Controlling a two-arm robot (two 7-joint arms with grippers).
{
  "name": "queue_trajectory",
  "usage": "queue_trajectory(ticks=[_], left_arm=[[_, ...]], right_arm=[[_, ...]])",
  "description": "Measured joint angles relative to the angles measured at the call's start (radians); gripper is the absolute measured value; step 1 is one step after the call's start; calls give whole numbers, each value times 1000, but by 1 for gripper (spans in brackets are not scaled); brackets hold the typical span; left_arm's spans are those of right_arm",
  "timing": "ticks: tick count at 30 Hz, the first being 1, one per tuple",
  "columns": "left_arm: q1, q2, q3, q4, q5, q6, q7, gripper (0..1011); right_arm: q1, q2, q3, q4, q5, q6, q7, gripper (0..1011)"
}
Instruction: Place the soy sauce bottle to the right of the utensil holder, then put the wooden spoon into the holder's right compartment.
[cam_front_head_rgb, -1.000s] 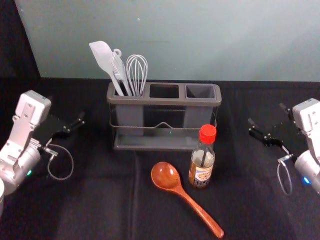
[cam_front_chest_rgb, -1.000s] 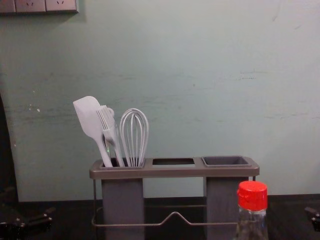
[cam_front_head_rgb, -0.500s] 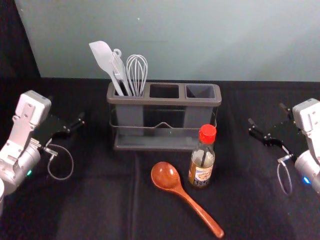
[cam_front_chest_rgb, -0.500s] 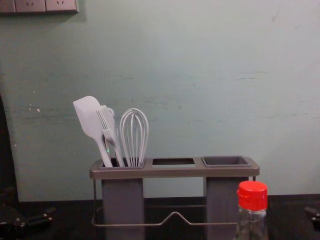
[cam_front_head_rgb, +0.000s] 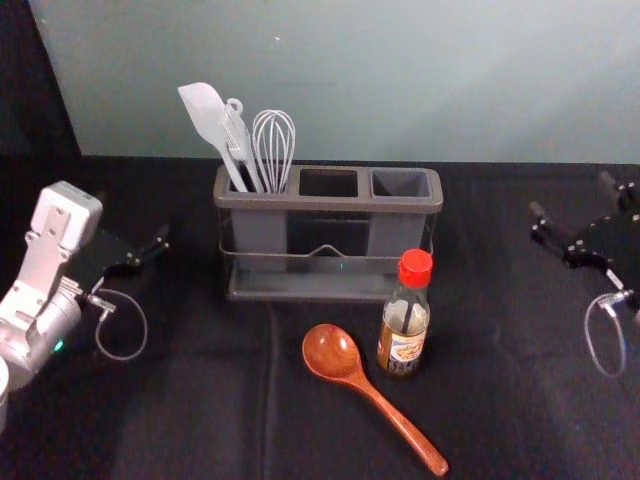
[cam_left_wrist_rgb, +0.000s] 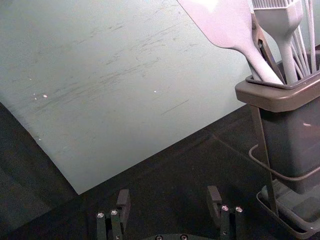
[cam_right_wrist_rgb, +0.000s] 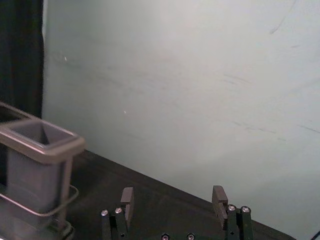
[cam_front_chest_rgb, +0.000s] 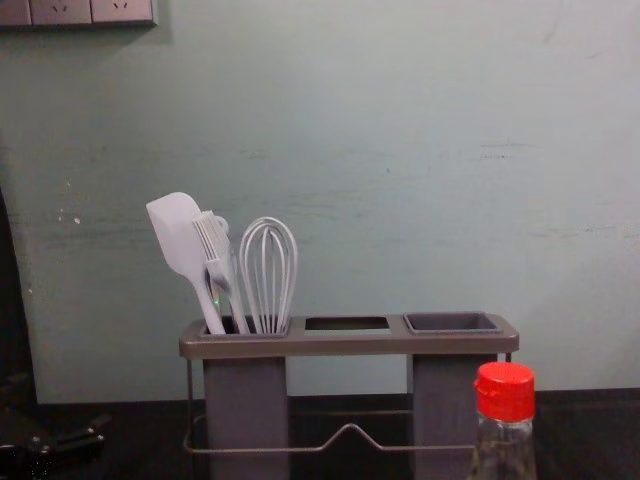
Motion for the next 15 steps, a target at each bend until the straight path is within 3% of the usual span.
queue_trajectory(ticks=[6,9,15], left_arm=[[0,0,0,0,0,0,0,1005],[0,0,0,0,0,0,0,1005],[0,0,0,0,0,0,0,1005]], right_arm=[[-81,30,61,-66,95,-18,57,1003],[-139,60,95,-97,185,-38,148,1003],[-206,106,119,-117,285,-59,298,1003]])
